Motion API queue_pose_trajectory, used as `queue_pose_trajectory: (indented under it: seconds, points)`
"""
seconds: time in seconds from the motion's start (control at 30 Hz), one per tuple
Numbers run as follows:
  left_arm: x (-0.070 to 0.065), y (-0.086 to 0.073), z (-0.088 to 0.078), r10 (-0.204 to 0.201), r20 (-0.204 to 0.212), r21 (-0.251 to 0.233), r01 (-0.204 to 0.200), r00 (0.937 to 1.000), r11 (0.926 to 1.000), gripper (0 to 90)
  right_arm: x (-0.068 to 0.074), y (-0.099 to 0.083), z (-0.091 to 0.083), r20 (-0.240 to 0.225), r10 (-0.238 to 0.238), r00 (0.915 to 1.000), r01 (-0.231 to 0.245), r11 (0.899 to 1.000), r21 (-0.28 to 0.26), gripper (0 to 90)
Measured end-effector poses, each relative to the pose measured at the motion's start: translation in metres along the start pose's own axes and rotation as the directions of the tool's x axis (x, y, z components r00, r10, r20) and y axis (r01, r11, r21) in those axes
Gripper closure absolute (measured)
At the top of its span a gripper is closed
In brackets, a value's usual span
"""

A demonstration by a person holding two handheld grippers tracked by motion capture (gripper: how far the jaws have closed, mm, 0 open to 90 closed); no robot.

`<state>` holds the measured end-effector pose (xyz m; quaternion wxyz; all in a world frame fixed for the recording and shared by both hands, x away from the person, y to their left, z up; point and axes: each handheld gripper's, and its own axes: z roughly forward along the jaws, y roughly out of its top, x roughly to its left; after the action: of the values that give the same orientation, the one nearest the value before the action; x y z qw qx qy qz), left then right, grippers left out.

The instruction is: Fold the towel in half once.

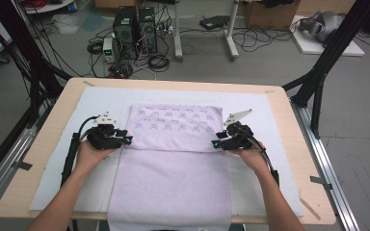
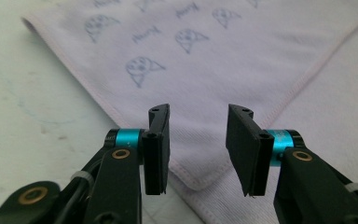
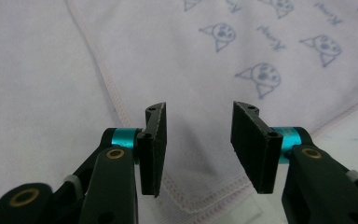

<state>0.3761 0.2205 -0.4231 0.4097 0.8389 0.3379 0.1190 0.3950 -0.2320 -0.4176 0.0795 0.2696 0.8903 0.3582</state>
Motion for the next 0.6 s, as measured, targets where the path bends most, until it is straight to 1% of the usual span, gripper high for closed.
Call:
queue_pose_trajectory:
  seconds: [0.03,0.13,0.17,0.23,0.27,0.3,0.33,0.4,0.43,0.47,0.53,0.6]
  points:
    - [-0.002,0.000,0.001,0.007,0.013,0.005,-0.007,0.9999,1.0000,59.8,0.001,-0.002,0.002,-0.002,0.000,1.0000,0.000,1.000,0.005,56.1]
    - [-0.006,0.001,0.007,0.037,0.009,0.028,-0.038,0.9993,0.9989,62.2,0.004,-0.009,0.009,0.001,0.000,1.0000,0.000,1.000,0.028,57.4]
    - [-0.006,0.000,0.010,0.040,0.009,0.048,-0.040,0.9992,0.9980,63.0,0.005,-0.012,0.011,0.011,-0.005,0.9999,0.004,0.999,0.032,58.0]
    - [-0.006,-0.003,0.017,0.043,0.002,0.097,-0.043,0.9991,0.9944,65.7,0.006,-0.016,0.012,0.021,-0.006,0.9998,0.006,1.000,0.006,62.1]
    - [-0.006,-0.004,0.018,0.037,-0.002,0.080,-0.037,0.9993,0.9961,67.1,0.006,-0.017,0.012,0.027,-0.003,0.9996,0.004,1.000,-0.002,64.2]
    - [-0.007,-0.004,0.018,0.030,-0.018,0.081,-0.029,0.9994,0.9963,70.1,0.005,-0.017,0.012,0.029,-0.003,0.9996,0.003,1.000,-0.003,66.9]
    - [-0.008,-0.003,0.019,0.031,-0.023,0.078,-0.029,0.9992,0.9965,72.9,0.006,-0.017,0.012,0.030,-0.005,0.9995,0.005,1.000,-0.001,70.7]
    - [-0.011,-0.004,0.019,0.055,-0.039,0.074,-0.052,0.9978,0.9959,81.4,0.007,-0.016,0.012,0.024,-0.014,0.9996,0.014,1.000,-0.001,79.6]
    - [-0.011,-0.005,0.020,0.048,-0.041,0.066,-0.045,0.9980,0.9968,84.9,0.007,-0.015,0.013,0.021,-0.021,0.9996,0.021,1.000,0.004,83.2]
    - [-0.011,-0.005,0.020,0.036,-0.042,0.058,-0.034,0.9985,0.9977,86.2,0.009,-0.014,0.013,0.024,-0.029,0.9993,0.029,1.000,0.009,85.7]
    - [-0.010,-0.006,0.018,0.015,-0.038,0.048,-0.014,0.9992,0.9987,87.3,0.009,-0.013,0.013,0.025,-0.034,0.9991,0.034,0.999,0.010,86.8]
    - [-0.009,-0.006,0.015,0.007,-0.036,0.034,-0.006,0.9993,0.9994,87.8,0.007,-0.013,0.009,0.013,-0.017,0.9998,0.017,1.000,-0.004,87.2]
